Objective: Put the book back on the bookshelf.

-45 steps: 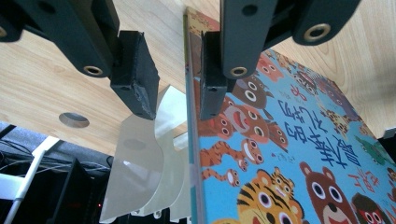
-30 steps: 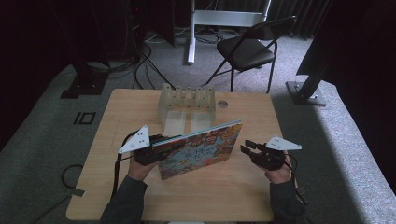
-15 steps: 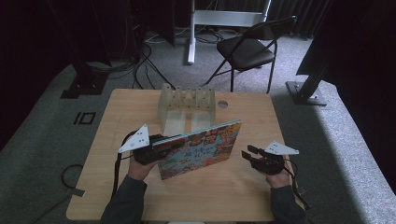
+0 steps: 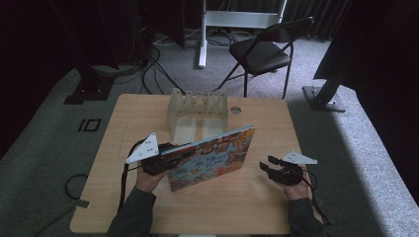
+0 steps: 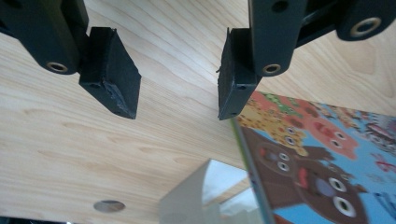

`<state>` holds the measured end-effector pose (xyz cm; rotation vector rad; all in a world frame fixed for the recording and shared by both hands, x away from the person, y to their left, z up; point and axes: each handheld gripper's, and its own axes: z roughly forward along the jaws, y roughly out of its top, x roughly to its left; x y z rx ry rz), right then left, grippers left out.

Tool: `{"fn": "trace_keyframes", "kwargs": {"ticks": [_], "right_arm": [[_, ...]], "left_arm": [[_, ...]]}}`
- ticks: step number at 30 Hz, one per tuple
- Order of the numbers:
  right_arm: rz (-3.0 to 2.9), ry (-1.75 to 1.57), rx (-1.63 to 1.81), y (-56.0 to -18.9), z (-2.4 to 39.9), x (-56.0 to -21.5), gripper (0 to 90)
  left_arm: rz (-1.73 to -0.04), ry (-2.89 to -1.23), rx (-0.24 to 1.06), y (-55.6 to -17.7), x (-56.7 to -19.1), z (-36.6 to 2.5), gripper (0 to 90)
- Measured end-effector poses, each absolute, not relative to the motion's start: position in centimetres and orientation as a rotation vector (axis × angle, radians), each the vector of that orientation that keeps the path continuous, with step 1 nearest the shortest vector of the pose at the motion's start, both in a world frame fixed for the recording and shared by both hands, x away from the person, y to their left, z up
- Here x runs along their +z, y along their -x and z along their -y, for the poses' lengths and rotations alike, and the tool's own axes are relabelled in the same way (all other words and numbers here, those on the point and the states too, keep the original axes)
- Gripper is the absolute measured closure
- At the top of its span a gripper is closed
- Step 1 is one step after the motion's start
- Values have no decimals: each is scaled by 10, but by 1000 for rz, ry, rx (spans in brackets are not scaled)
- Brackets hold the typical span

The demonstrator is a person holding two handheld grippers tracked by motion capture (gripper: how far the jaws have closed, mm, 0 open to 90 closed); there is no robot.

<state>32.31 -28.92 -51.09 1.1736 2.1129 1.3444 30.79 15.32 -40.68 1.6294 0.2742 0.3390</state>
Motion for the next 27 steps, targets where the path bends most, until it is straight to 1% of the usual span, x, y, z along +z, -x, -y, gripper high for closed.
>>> {"fn": "trace_keyframes", "kwargs": {"ticks": [15,27], "right_arm": [[-2138,-1207,1178,-329,290,-526,449],[-2144,-1236,1112,-332,293,-533,424]], "left_arm": [[-276,-1631,366,-302,-407,-152,804],[-297,-1630,391,-297,-407,-152,803]]}}
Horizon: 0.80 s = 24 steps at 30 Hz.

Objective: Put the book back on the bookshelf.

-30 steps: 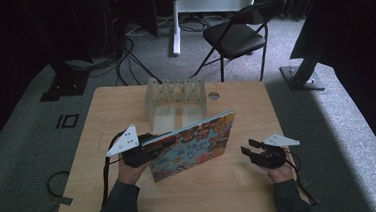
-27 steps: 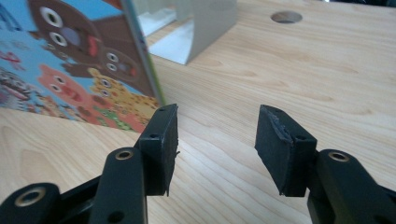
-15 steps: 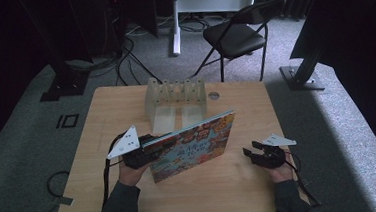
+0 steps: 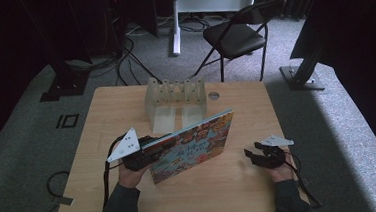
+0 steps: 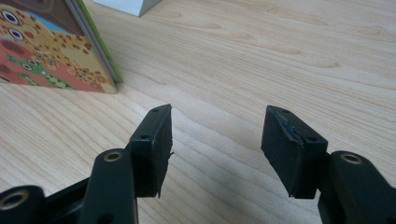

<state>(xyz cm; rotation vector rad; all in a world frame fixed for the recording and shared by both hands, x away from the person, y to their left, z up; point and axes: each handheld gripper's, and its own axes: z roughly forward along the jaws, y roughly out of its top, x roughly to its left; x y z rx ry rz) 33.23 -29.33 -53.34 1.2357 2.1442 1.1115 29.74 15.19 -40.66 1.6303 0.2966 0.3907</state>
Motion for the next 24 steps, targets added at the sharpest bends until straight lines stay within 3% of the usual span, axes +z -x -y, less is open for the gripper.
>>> {"fn": "trace_keyframes", "kwargs": {"ticks": [24], "right_arm": [[-2181,-1260,1025,-337,293,-545,386]], "left_arm": [[-339,-1625,440,-289,-406,-159,802]]}}
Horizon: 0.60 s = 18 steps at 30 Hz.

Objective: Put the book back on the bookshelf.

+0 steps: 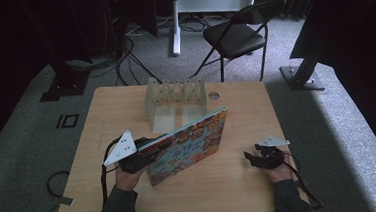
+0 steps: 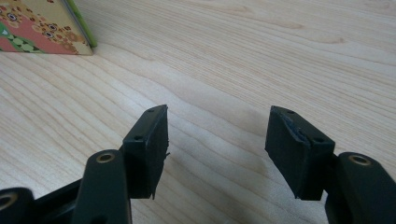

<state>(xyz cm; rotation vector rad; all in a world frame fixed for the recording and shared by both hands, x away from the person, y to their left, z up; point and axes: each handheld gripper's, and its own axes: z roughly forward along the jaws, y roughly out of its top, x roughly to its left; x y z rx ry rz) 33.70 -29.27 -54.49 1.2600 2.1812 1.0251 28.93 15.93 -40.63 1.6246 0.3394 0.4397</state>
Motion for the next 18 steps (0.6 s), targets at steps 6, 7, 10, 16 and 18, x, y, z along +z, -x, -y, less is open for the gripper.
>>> {"fn": "trace_keyframes", "kwargs": {"ticks": [6,7,10,16,18], "right_arm": [[-2196,-1272,1016,-339,293,-548,358],[-2199,-1270,1012,-339,293,-548,351],[-2204,-1274,1003,-340,292,-550,347],[-2199,-1269,994,-340,292,-552,337],[-2201,-1267,996,-340,292,-552,328]], "left_arm": [[-350,-1622,450,-287,-406,-162,801],[-351,-1621,451,-287,-406,-162,802],[-354,-1621,455,-286,-406,-163,802],[-366,-1619,463,-284,-406,-166,802],[-373,-1617,465,-284,-406,-167,801]]}}
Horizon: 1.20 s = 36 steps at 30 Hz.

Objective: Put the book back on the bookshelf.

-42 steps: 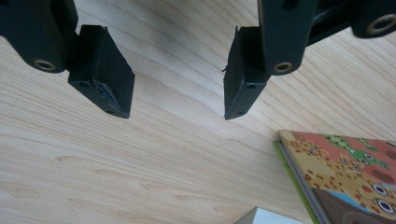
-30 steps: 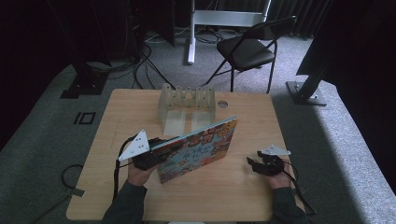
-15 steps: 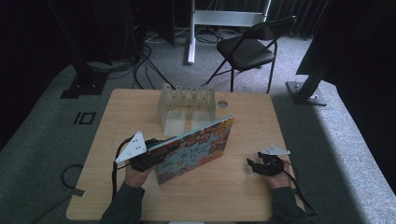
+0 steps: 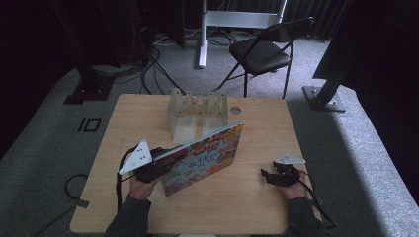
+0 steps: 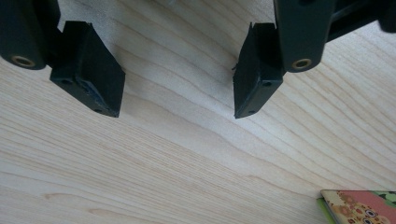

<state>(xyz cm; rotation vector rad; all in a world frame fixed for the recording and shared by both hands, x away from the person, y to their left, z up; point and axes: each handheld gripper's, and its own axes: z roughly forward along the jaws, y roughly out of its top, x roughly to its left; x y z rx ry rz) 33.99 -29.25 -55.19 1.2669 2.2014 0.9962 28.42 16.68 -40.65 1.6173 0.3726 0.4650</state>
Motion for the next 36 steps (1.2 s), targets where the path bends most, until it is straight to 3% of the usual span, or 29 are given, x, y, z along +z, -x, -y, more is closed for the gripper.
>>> {"fn": "trace_keyframes", "kwargs": {"ticks": [36], "right_arm": [[-2196,-1260,1003,-340,291,-553,296]], "left_arm": [[-427,-1606,528,-270,-407,-182,802]]}}
